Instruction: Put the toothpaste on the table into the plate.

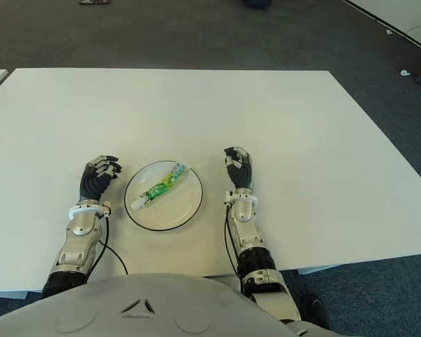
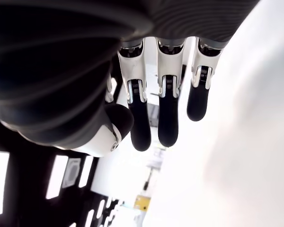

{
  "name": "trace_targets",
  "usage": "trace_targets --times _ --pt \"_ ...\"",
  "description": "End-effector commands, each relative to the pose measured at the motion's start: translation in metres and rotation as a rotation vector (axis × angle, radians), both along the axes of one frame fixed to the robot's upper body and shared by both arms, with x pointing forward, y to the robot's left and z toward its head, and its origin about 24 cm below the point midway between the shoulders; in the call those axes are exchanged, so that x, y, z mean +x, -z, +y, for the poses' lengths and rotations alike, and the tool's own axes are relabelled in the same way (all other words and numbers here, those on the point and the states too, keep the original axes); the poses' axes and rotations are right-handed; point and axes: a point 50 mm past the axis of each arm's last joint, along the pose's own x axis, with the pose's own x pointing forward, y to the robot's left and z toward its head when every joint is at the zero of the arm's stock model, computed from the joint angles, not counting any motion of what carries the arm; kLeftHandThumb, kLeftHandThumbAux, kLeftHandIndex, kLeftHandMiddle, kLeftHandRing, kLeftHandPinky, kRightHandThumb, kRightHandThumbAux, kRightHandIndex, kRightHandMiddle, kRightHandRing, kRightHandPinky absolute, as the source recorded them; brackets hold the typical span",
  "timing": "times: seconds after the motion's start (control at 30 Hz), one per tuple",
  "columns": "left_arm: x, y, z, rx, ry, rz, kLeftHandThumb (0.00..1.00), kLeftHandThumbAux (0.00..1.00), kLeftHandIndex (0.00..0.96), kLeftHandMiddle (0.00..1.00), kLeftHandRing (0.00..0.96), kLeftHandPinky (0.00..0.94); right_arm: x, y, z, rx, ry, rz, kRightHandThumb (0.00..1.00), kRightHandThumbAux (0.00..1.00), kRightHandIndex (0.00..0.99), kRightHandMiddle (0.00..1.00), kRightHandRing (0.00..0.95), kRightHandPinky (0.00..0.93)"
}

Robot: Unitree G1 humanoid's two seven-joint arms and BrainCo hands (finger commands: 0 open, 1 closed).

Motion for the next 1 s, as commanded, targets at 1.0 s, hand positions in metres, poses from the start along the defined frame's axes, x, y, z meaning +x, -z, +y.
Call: trace_targets --times 1.0 --pt "-0.0105 0.0072 0.0013 -0.003 -0.031 0.041 0.700 0.722 0.427 0.521 0.515 0.490 0.0006 0.0009 0.0087 0.060 -0.126 0.151 0.707 0.732 0.418 0.439 0.427 0.431"
